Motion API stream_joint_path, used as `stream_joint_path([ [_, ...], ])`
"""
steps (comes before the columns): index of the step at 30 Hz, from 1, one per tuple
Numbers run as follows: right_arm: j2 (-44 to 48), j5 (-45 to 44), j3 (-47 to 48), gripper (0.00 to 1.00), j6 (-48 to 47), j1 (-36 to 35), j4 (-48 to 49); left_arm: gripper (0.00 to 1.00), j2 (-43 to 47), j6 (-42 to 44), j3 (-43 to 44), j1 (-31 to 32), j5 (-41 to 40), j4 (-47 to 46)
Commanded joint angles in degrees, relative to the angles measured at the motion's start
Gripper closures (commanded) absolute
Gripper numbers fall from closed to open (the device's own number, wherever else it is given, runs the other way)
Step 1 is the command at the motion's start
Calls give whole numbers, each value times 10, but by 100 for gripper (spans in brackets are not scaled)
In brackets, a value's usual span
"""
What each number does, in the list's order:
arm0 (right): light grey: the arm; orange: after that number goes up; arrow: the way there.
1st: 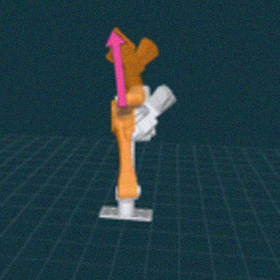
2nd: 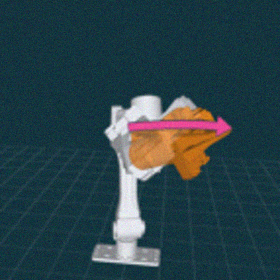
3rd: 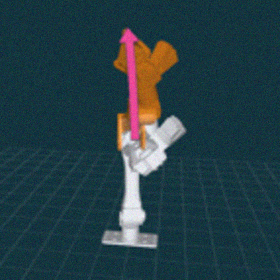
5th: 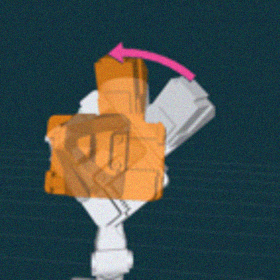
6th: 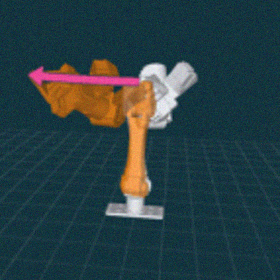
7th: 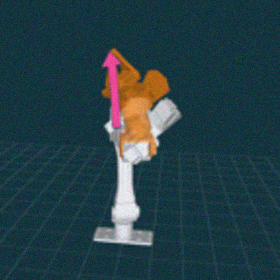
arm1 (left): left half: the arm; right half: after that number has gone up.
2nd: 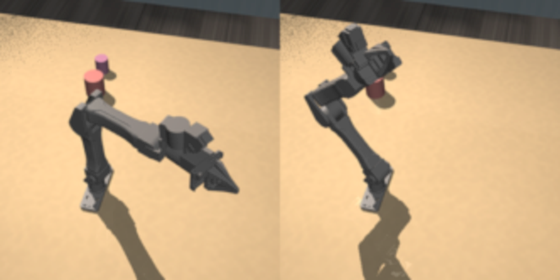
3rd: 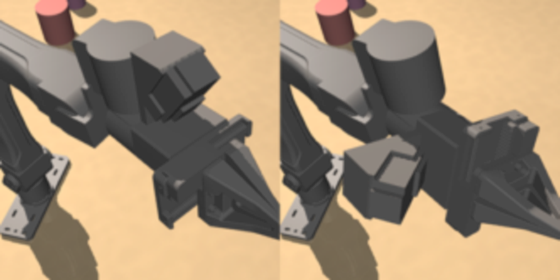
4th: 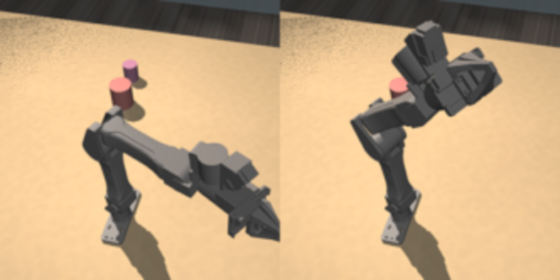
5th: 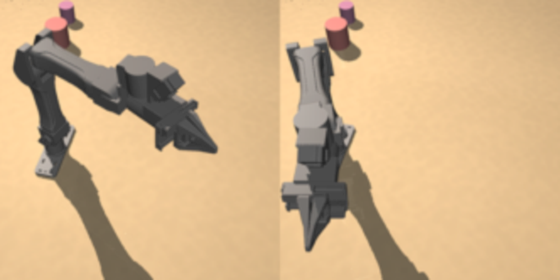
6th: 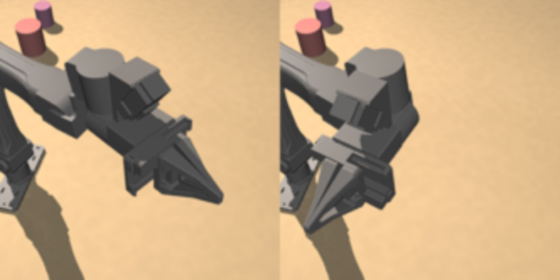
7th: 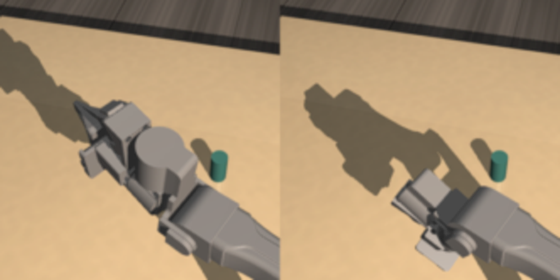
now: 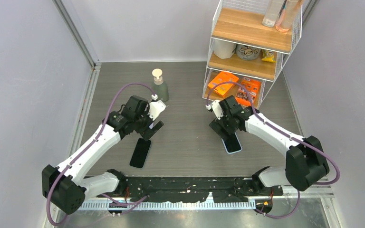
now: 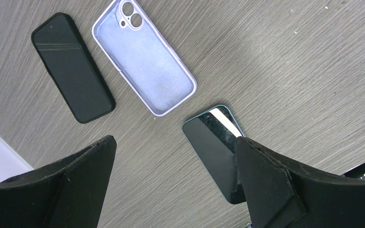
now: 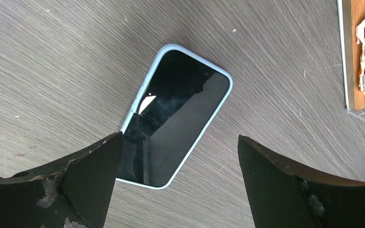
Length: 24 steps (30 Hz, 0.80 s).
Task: Take the phone out of the phone case
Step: Pick up the phone at the center of the board.
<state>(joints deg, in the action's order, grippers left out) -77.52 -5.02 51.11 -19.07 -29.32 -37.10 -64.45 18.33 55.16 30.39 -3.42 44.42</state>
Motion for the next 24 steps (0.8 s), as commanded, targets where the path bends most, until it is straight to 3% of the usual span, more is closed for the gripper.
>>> stream_joint_path([
  [1,-14,-22,4,5,9,21,-8,0,5,-10,-2,-1,15,-11],
  [7,-65,0,8,4,-3,47,-22,0,1,-10,-3,-1,22,-11],
  [24,-146,177,33,5,-100,71,-101,0,-6,-12,-7,-1,32,-14],
])
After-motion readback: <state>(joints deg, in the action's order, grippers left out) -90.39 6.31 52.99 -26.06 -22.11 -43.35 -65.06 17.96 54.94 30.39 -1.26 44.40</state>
